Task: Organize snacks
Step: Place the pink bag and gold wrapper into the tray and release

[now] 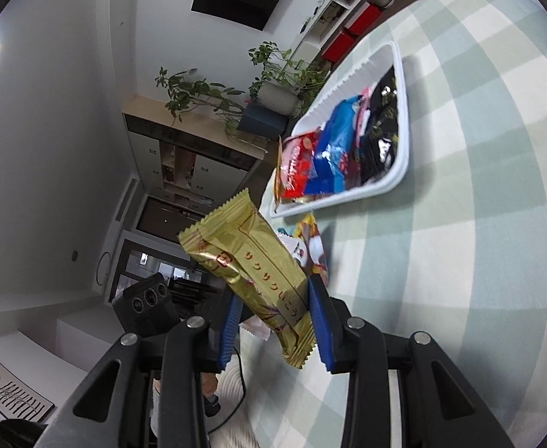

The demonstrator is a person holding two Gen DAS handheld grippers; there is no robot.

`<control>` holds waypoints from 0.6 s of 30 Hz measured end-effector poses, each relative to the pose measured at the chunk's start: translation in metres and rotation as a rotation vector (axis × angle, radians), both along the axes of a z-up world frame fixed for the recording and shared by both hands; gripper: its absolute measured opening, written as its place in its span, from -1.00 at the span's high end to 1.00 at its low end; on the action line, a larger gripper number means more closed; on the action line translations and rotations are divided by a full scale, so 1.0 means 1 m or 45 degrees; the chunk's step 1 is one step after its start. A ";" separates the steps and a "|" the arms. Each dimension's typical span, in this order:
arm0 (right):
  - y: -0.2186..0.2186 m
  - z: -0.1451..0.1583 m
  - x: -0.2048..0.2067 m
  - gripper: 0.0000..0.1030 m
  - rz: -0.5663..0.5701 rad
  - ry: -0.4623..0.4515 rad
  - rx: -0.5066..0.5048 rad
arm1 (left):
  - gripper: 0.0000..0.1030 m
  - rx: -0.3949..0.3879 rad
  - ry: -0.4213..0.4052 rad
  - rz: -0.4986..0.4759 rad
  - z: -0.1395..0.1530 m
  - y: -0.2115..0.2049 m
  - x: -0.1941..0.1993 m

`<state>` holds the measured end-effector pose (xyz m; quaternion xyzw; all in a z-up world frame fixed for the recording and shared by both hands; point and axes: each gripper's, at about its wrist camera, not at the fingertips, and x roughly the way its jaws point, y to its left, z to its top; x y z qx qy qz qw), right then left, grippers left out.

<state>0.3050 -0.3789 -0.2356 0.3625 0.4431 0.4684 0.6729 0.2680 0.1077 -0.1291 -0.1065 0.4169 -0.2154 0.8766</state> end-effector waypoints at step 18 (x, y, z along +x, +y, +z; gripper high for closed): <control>0.025 0.024 0.086 0.27 -0.078 0.000 0.074 | 0.72 -0.099 -0.048 0.085 0.040 0.021 0.073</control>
